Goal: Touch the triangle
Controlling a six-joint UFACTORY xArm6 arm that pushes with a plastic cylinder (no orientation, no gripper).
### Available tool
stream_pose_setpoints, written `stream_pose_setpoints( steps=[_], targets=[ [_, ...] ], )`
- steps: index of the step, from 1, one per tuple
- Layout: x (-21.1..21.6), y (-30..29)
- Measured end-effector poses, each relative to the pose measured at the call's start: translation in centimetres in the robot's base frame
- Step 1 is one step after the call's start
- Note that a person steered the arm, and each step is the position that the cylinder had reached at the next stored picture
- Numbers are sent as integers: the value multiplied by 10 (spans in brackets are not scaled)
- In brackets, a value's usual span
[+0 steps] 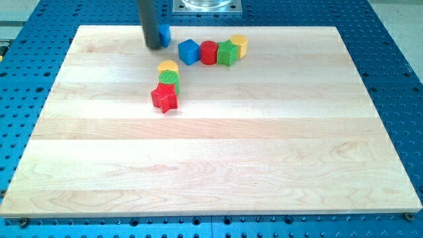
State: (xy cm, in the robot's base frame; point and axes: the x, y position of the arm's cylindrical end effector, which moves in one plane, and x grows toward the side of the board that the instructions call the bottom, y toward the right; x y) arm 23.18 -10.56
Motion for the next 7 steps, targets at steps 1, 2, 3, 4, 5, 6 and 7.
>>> stream_pose_setpoints(
  steps=[1,2,3,4,5,6,7],
  targets=[
    [-16,43],
    [21,42],
    [11,95],
    [-32,98],
    [-39,96],
    [-40,90],
    [-39,82]
  ],
)
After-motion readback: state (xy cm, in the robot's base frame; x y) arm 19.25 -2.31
